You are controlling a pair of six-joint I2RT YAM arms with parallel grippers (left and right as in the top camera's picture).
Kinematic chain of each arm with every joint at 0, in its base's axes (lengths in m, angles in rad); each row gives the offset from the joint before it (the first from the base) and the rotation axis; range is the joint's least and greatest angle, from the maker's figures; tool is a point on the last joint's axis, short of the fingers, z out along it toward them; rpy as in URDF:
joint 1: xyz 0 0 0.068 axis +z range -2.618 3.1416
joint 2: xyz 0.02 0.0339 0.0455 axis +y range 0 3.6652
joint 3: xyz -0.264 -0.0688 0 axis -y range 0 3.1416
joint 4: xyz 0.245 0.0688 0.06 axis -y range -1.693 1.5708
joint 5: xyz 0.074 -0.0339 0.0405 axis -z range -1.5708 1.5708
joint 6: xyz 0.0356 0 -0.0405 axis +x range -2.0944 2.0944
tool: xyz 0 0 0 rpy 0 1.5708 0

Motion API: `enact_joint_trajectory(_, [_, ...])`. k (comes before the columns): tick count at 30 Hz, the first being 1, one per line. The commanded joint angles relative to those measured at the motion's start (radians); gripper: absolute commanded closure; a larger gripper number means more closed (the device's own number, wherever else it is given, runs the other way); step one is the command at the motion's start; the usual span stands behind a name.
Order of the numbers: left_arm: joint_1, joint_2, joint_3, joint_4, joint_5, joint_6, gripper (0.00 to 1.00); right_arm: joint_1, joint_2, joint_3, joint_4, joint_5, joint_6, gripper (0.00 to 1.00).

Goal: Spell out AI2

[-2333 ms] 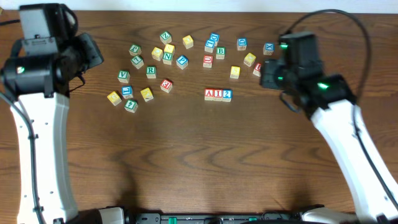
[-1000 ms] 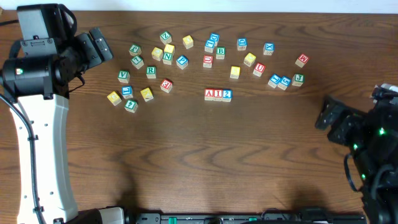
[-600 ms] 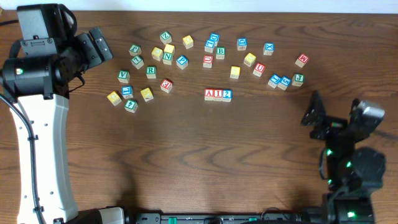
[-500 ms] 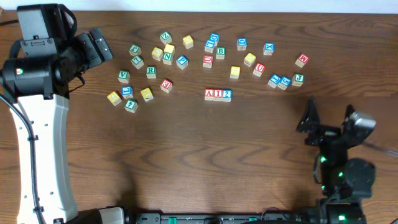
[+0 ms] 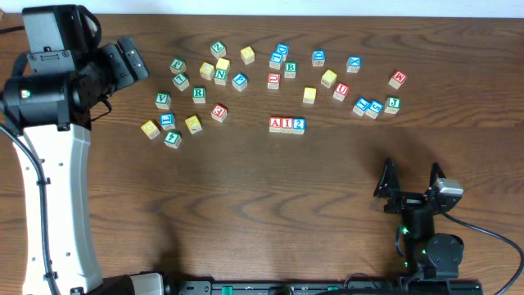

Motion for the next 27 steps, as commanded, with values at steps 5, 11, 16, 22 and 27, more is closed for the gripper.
enact_joint_trajectory(5, [0.002, 0.003, 0.011, -0.003, -0.010, 0.005, 0.02, 0.058, -0.049, -0.004, -0.131, -0.010, -0.012, 0.01])
enact_joint_trajectory(11, [0.002, 0.003, 0.011, -0.003, -0.010, 0.005, 0.02, 0.066, -0.050, -0.004, -0.128, -0.010, -0.026, 0.01])
enact_joint_trajectory(16, [0.002, 0.003, 0.011, -0.003, -0.010, 0.005, 0.02, 0.066, -0.049, -0.004, -0.127, -0.010, -0.026, 0.01])
enact_joint_trajectory(22, [0.002, 0.003, 0.011, -0.003, -0.010, 0.005, 0.02, 0.066, -0.048, -0.004, -0.127, -0.010, -0.026, 0.01])
enact_joint_trajectory(27, [0.002, 0.003, 0.011, -0.003, -0.010, 0.005, 0.02, 0.066, -0.048, -0.004, -0.127, -0.010, -0.026, 0.01])
